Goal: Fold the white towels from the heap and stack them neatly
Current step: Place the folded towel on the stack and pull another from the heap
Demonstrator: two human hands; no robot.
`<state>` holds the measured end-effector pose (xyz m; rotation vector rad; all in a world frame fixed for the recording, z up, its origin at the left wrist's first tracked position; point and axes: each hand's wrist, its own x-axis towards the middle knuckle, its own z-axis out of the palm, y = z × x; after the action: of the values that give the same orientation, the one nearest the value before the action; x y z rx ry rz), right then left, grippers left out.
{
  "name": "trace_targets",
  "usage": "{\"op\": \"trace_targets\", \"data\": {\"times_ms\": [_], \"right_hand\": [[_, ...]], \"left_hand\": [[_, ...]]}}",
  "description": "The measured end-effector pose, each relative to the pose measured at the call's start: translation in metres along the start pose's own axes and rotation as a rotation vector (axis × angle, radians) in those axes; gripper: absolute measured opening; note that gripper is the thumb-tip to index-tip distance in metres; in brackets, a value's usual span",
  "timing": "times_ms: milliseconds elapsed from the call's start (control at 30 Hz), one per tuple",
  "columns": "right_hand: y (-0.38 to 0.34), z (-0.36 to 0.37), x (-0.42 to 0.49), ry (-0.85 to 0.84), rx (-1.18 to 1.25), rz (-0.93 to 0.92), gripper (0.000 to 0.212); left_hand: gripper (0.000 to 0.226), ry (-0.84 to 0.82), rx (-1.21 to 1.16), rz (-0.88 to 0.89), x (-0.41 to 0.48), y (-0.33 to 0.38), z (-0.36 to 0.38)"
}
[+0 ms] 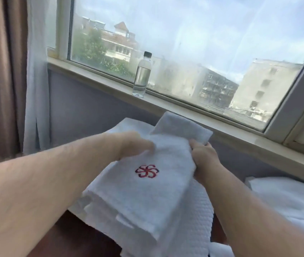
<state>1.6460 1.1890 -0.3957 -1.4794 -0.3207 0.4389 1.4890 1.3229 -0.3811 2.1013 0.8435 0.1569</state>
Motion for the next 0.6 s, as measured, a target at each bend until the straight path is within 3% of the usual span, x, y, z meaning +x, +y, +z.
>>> {"op": "trace_targets", "data": {"times_ms": [100, 267, 467, 600], "right_hand": [[0.021, -0.011, 0.014, -0.052, -0.150, 0.221, 0.032], [0.028, -0.024, 0.003, -0.179, -0.217, 0.278, 0.029], [0.027, -0.004, -0.036, -0.167, -0.165, 0.245, 0.020], [0.033, -0.006, -0.073, -0.131, -0.182, 0.211, 0.039]], "left_hand": [[0.076, -0.018, 0.373, -0.089, -0.006, -0.020, 0.025], [0.073, -0.028, 0.373, 0.010, -0.017, -0.035, 0.025], [0.060, 0.074, 0.314, 0.095, -0.028, -0.047, 0.010], [0.064, 0.166, 0.498, 0.248, -0.050, -0.067, 0.027]]}}
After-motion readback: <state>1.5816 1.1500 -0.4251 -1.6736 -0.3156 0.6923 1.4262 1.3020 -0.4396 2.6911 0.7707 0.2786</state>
